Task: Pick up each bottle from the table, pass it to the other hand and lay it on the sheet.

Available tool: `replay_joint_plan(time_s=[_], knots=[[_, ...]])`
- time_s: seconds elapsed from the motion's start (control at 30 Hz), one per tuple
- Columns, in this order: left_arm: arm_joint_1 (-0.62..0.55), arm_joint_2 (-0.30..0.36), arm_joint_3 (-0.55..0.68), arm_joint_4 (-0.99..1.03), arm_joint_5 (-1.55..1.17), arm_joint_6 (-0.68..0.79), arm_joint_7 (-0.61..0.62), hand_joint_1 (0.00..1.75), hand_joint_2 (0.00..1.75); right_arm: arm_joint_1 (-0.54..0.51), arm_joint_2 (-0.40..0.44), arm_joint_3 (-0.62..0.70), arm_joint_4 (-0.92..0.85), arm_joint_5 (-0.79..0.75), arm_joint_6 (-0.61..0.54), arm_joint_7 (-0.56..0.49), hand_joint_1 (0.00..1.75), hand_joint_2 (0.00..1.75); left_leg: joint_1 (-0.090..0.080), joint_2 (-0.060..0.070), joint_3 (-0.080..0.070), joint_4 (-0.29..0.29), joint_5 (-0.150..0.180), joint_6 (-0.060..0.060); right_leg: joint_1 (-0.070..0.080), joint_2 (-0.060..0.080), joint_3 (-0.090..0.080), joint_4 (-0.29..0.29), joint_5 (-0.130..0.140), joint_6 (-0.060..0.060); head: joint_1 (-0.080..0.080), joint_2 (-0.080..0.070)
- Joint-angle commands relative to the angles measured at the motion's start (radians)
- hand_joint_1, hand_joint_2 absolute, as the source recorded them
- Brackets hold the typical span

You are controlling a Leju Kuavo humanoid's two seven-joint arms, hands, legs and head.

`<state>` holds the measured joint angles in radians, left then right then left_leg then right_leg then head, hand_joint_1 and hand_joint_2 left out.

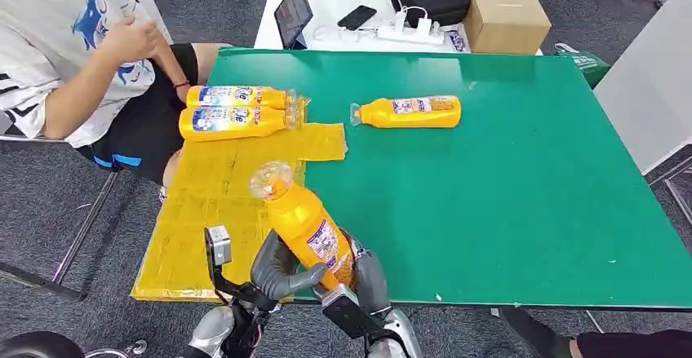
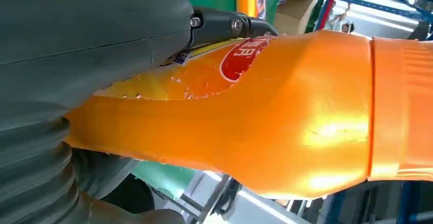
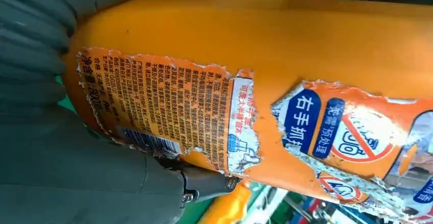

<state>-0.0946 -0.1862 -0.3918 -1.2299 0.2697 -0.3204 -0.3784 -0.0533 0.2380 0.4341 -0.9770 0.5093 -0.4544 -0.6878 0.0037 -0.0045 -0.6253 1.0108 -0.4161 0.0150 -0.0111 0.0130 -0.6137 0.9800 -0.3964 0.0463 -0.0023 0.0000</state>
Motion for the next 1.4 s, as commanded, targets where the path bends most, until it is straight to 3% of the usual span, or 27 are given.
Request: replay_joint_plan(time_s=[0.03,0.33,1.17,1.2,1.23,1.4], knots=[[-0.044,0.023,-0.063,0.071,-0.008,0.000,0.009,0.00,1.75,-0.049,-0.004,0.060,0.112,-0.004,0.032,0.003,1.75,1.75,0.000,0.000,0.003,-0.001,-0.001,0.000,0.000,-0.001,0.003,-0.001,-0.001,-0.001,0.000,0.000],[-0.043,0.025,-0.038,0.082,-0.007,0.021,0.015,0.00,1.75,-0.077,-0.013,0.131,0.210,0.036,0.076,0.019,1.75,1.75,0.000,-0.001,0.003,-0.001,-0.001,-0.001,0.001,-0.002,0.004,-0.001,-0.001,-0.001,0.000,0.000],[-0.045,0.017,-0.026,0.056,-0.067,0.048,-0.001,0.03,1.75,-0.087,-0.022,0.172,0.236,0.048,0.145,0.028,1.75,1.75,0.002,-0.002,0.007,0.000,-0.003,-0.001,0.002,-0.004,0.008,-0.001,-0.004,-0.002,0.000,0.000],[-0.042,0.016,-0.022,0.054,-0.064,0.045,-0.002,0.65,1.75,-0.087,-0.022,0.171,0.237,0.049,0.144,0.029,1.75,1.75,0.001,-0.001,0.003,0.000,-0.001,0.000,0.001,-0.003,0.004,-0.001,-0.002,-0.001,0.000,0.000],[-0.038,0.017,-0.024,0.048,-0.057,0.031,-0.004,1.75,1.75,-0.088,-0.021,0.172,0.237,0.049,0.147,0.029,1.75,1.75,0.001,-0.002,0.003,0.000,-0.002,0.000,0.001,-0.003,0.004,-0.001,-0.002,-0.001,0.000,0.000],[-0.025,0.026,-0.024,0.041,-0.008,-0.039,-0.009,1.75,1.75,-0.090,-0.016,0.161,0.242,0.047,0.146,0.034,1.75,1.75,0.001,-0.001,0.004,0.000,-0.002,-0.001,0.001,-0.003,0.005,-0.001,-0.002,-0.001,0.000,0.000]])
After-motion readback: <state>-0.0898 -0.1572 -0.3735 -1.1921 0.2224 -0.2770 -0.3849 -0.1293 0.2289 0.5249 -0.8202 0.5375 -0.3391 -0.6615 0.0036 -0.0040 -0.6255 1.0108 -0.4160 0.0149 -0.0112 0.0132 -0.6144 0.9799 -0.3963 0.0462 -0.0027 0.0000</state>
